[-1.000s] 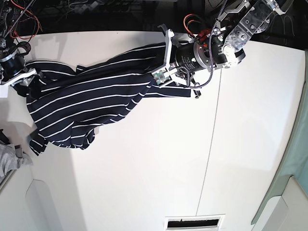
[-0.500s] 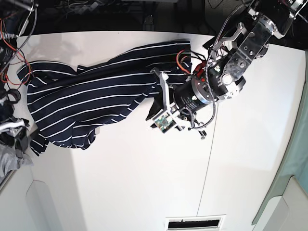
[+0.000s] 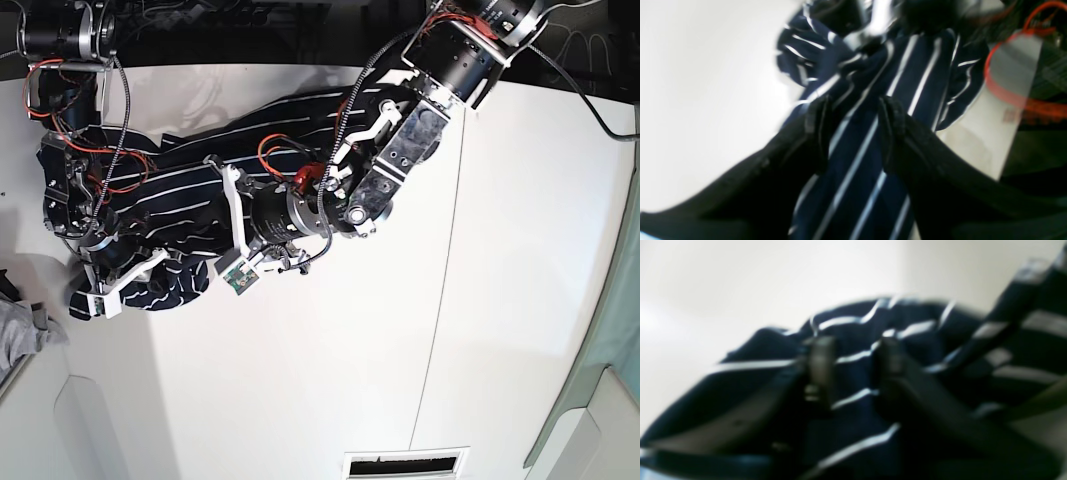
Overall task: Layout the t-shirt on the table in an organized manner, then fold the t-shirt properly
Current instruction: 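Regrasp the bunched shirt with the left gripper near the right gripper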
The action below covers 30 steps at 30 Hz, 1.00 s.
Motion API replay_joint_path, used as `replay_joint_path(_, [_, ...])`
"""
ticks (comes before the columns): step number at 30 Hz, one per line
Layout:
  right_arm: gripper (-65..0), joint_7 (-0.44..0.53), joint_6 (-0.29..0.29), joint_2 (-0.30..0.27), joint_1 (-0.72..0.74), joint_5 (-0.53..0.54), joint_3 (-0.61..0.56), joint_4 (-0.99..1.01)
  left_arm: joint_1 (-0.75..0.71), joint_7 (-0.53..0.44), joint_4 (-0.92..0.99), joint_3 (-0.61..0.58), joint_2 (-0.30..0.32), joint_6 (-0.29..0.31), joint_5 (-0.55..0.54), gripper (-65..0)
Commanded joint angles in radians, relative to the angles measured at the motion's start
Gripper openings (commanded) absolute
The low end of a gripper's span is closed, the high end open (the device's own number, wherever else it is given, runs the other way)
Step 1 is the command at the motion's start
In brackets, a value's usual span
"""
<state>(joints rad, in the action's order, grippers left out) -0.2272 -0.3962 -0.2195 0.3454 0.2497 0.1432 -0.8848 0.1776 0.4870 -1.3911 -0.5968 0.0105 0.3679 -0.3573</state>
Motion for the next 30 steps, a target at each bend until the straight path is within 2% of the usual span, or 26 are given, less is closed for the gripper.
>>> replay_joint_path(1, [-65.0,0.042,-0.032,-0.002,0.022,0.007,0.001,-0.013,0.019,-0.019,0.006,0.002,-0.021,0.004,-0.010,-49.2])
replay_joint_path(2, [-65.0,0.062,-0.040,0.004,0.021,0.008,0.001,-0.013,0.019,-0.019,0.025,0.002,-0.027,0.005,-0.006,-59.4])
replay_joint_path(3, [-65.0,0.075,-0.047,0.008,0.023,0.007,0.001,-0.013,0.019,-0.020,0.042,0.002,-0.031,0.016,-0.002,-65.0])
replay_joint_path(6, [-65.0,0.105,-0.102,0.010,0.026,0.021,0.002,-0.045,0.019,-0.033,0.066,0.002,-0.027,0.070,0.011,-65.0])
replay_joint_path(10, [-65.0,0.104,-0.162,0.010,0.022,0.028,0.002,-0.159,0.043,-0.027,0.057,0.013,-0.015,0.070,0.033,-65.0])
replay_joint_path(13, [-65.0,0.096,-0.161,0.009,-0.001,0.027,0.008,-0.291,0.050,0.013,-0.002,0.022,0.007,0.071,0.033,-65.0])
replay_joint_path(15, [-65.0,0.084,-0.162,0.005,-0.029,0.027,0.016,-0.390,0.045,0.056,-0.056,0.012,0.026,0.123,0.013,-65.0])
replay_joint_path(17, [-65.0,0.002,-0.161,-0.002,-0.066,0.029,0.026,-0.486,0.037,0.112,-0.106,-0.011,0.042,0.163,-0.035,-65.0])
replay_joint_path(21, [-65.0,-0.192,-0.161,-0.003,-0.190,0.056,0.083,-0.666,0.018,0.169,-0.146,-0.093,0.076,0.168,-0.088,-65.0])
replay_joint_path(26, [-65.0,-0.199,-0.161,-0.021,-0.428,0.117,0.227,-0.837,-0.030,0.168,-0.146,-0.141,0.124,0.168,-0.084,-65.0])
replay_joint_path(30, [-65.0,-0.192,-0.151,-0.021,-0.544,0.143,0.351,-0.846,-0.045,0.160,-0.146,-0.141,0.159,0.168,-0.084,-65.0])
